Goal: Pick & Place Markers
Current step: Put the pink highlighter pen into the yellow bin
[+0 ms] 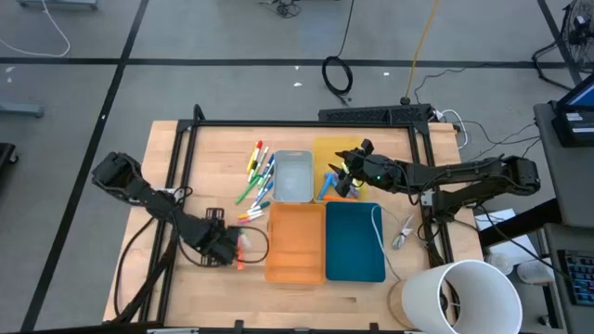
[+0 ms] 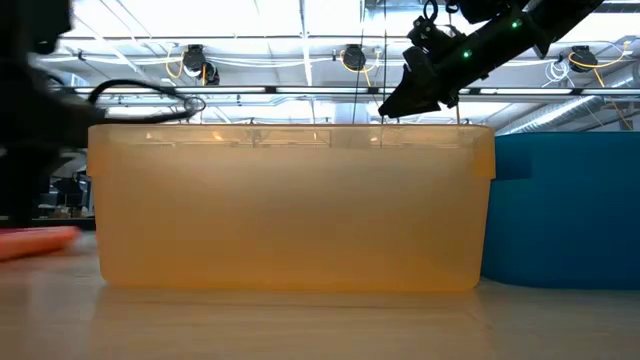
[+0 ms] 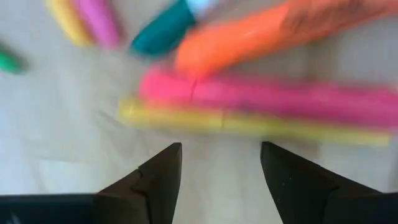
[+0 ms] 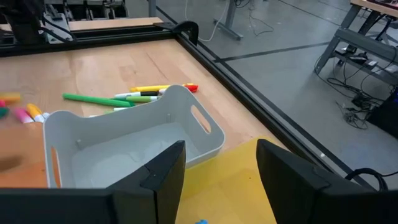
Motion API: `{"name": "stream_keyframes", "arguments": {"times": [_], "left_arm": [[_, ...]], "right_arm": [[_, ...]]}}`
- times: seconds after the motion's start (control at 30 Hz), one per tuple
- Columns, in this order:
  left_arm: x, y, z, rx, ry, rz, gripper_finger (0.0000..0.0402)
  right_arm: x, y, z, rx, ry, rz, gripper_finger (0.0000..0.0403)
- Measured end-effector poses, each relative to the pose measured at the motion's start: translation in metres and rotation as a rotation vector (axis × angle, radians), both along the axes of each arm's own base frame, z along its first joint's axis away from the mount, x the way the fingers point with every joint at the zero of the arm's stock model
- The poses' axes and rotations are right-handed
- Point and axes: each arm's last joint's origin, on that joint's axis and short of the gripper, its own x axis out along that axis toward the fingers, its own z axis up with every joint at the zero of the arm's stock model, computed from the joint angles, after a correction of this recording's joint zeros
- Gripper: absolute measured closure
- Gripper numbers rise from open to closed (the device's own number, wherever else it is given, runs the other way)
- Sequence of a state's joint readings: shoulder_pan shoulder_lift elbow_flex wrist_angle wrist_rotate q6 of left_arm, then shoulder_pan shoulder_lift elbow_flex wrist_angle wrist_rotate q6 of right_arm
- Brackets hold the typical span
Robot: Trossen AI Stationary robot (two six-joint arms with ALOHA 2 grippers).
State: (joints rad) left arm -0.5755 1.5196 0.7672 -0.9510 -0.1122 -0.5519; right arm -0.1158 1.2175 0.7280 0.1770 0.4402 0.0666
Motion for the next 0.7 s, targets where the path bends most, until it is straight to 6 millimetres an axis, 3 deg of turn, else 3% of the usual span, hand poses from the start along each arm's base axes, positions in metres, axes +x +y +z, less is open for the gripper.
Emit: {"name": "stream_keyframes", "arguments": {"times": [0.23, 0.47, 0.7], "left_arm": [[-0.001, 0.016, 0.011, -0.009, 0.003, 0.194, 0.0179], [0.014, 0.011, 0.019, -0.243, -0.123, 0.579, 0.0179], [0.04, -0.006, 0.027, -0.501, -0.337, 0.459, 0.0179]], "right_arm": [[0.0, 0.0, 0.0, -0.002, -0.001, 0.001, 0.0216], [0.0, 0.0, 0.001, -0.003, -0.005, 0.001, 0.0216], [0.0, 0.0, 0.001, -0.001, -0.006, 0.0, 0.0216]]}}
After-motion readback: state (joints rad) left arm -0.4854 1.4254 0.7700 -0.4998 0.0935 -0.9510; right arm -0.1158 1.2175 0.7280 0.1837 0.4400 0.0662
